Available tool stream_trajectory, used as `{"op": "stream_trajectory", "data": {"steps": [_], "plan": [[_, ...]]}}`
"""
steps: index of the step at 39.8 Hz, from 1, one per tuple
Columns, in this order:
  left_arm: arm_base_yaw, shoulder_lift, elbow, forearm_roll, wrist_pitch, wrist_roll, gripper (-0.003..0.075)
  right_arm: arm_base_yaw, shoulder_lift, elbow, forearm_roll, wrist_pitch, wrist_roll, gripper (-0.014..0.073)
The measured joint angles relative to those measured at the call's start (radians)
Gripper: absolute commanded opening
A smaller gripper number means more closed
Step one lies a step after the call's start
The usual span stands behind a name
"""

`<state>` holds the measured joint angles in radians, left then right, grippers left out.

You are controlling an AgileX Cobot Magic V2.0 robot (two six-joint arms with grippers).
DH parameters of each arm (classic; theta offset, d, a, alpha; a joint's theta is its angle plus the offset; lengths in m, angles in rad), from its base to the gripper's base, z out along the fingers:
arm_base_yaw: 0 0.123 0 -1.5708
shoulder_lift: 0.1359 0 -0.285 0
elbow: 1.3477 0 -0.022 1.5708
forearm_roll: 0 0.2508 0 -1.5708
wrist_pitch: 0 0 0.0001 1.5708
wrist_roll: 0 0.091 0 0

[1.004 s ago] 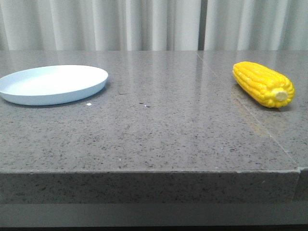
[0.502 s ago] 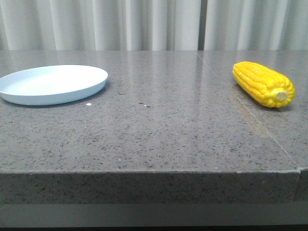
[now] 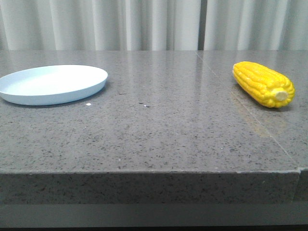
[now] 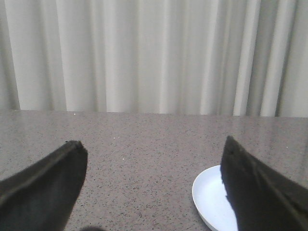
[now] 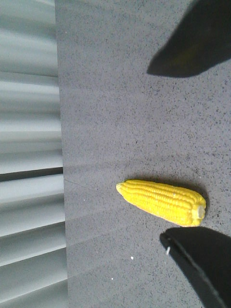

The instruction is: Place corn on plate with both arms

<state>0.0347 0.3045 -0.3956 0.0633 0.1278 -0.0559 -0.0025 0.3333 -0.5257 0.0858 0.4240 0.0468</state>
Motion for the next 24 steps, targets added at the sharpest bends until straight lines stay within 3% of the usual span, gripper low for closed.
{"op": "stream_trajectory", "data": {"steps": [11, 24], "plan": [[0.0, 0.024, -0.01, 0.0, 0.002, 0.0, 0.0547, 0.0, 0.0, 0.0, 0.0, 0.0, 0.0, 0.065], [0.0, 0.26, -0.172, 0.0, 0.112, 0.0, 0.0547, 0.0, 0.0, 0.0, 0.0, 0.0, 0.0, 0.065]]}}
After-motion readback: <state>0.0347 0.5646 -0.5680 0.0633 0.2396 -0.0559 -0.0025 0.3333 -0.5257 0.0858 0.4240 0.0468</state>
